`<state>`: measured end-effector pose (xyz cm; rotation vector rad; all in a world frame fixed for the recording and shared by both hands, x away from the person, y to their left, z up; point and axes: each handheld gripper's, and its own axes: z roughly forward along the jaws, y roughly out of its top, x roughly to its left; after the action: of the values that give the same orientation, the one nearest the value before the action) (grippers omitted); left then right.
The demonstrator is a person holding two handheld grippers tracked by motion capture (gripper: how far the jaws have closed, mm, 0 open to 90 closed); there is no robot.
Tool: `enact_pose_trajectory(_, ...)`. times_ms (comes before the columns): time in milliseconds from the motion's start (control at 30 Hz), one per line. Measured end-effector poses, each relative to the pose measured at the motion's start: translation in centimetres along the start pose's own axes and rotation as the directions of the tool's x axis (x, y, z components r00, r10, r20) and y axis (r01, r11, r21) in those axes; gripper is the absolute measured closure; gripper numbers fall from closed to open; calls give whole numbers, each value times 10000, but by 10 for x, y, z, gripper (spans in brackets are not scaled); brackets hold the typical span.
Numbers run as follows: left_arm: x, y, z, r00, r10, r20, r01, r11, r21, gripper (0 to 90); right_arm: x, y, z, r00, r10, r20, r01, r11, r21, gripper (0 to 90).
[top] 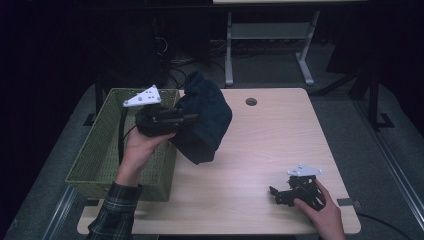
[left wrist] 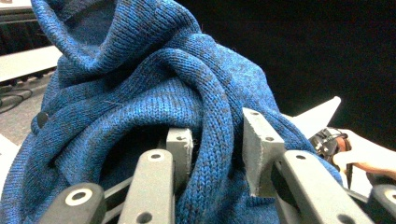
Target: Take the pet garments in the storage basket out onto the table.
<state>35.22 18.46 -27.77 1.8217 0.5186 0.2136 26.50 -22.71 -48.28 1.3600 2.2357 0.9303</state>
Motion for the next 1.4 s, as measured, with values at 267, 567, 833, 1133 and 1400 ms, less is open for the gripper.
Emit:
enact_pose_trajectory(267,-7,-2,27,9996,17,282,-24,9997,236,666,0,0,0,10000,-29,6,29,10000,-18,0)
enact_pose_trajectory(567,-12,-10,56,9987,33,511,-67,9978,663,666,0,0,0,10000,-23,6,23,10000,-19,0)
enact_pose_trajectory(833,-19,-15,87,9966,8,830,-80,9962,864,666,0,0,0,10000,-21,5,21,10000,-19,0)
enact_pose_trajectory(1133,-23,-27,117,9938,-139,1100,-6,9915,1304,665,0,0,0,10000,-20,6,20,10000,-17,0)
enact_pose_trajectory(1400,-24,-46,152,9947,-213,1010,20,9821,1882,665,0,0,0,10000,-29,7,29,10000,-25,0)
